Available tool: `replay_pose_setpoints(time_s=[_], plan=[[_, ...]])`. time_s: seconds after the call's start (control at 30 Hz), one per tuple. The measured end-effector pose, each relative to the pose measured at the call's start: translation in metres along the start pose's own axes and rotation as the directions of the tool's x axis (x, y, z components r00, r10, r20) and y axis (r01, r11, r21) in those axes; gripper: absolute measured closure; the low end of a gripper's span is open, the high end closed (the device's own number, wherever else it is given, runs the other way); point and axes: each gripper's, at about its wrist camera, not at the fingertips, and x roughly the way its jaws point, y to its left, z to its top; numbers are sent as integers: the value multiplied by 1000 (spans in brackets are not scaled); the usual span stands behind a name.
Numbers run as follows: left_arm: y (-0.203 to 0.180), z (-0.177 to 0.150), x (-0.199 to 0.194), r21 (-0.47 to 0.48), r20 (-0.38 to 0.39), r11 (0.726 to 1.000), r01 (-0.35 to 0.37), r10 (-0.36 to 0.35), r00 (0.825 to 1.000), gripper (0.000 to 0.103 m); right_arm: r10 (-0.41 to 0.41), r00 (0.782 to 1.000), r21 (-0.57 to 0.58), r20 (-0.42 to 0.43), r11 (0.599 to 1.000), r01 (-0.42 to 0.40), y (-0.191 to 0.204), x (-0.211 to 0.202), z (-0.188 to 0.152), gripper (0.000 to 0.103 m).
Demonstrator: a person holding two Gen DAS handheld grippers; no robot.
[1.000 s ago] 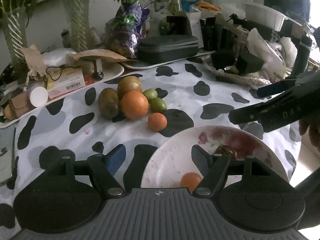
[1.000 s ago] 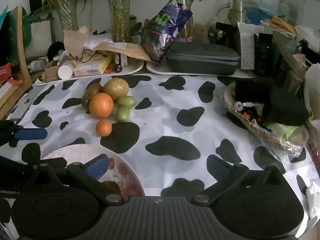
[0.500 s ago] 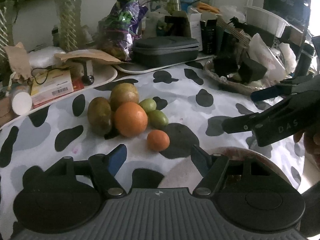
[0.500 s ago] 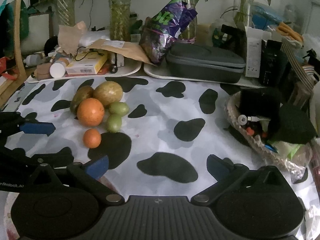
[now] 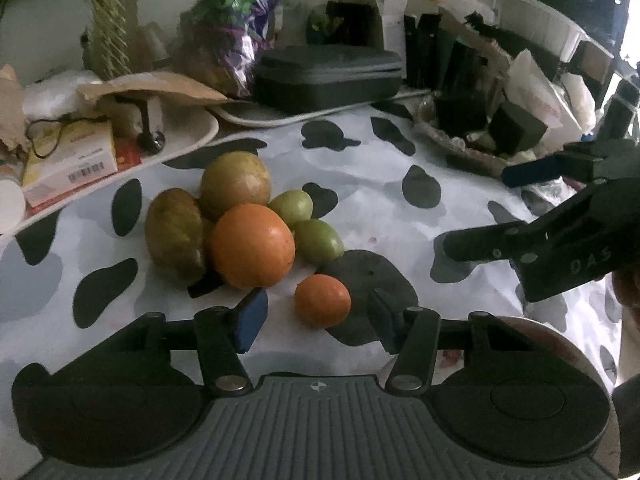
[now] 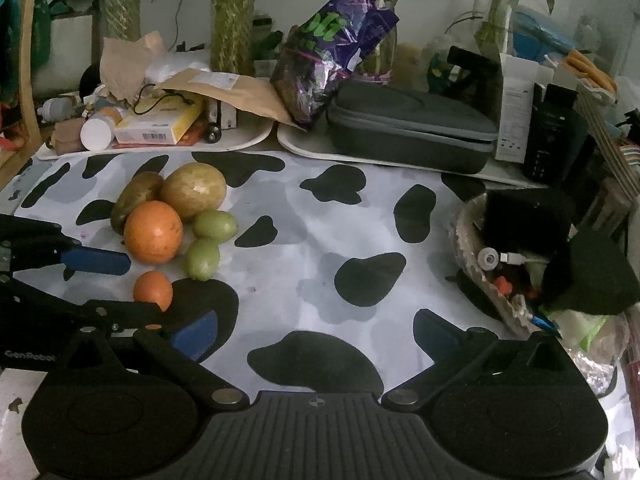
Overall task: Organize fruits
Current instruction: 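Grasp a second small tangerine with the left tool while the right tool grasps a green lime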
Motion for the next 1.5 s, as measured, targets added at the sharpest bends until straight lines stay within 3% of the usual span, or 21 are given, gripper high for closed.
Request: replay_pose_setpoints(time_s=[0.1, 0.33, 0.4, 0.67, 1.0, 1.1, 1.23, 1.5], plan=[[1, 1, 7, 2, -31, 1000, 17, -17, 999, 60, 2, 1000, -10, 1, 1000, -2, -1, 3, 2, 0], [4, 5, 12, 1, -40, 1000, 31, -31, 999, 61, -1, 1000, -17, -2, 1000, 1, -2, 11, 5, 0], [2, 5, 12, 20, -40, 1000, 12, -12, 999, 72, -2, 1000, -21, -4, 1000, 2, -2, 12, 5, 0], [4, 4, 5, 28, -31, 1000, 8, -7, 1000, 72, 8, 1000, -11, -10, 1000, -8, 0, 15, 6, 0], [18, -1, -11, 15, -8, 1000, -5, 5, 1000, 72, 94, 996, -21, -8, 995, -94, 20, 22, 13, 1], [23, -2, -17, 7, 3, 1000, -10, 10, 1000, 72, 102, 994, -34, -28, 994, -103, 27, 29, 15, 13], [30, -4, -23, -4, 11, 1000, -19, 19, 1000, 72, 117, 992, -39, -42, 992, -118, 35, 38, 18, 17], [47, -9, -34, -35, 26, 999, -36, 37, 999, 72, 162, 984, -73, -68, 983, -167, 55, 54, 27, 39]])
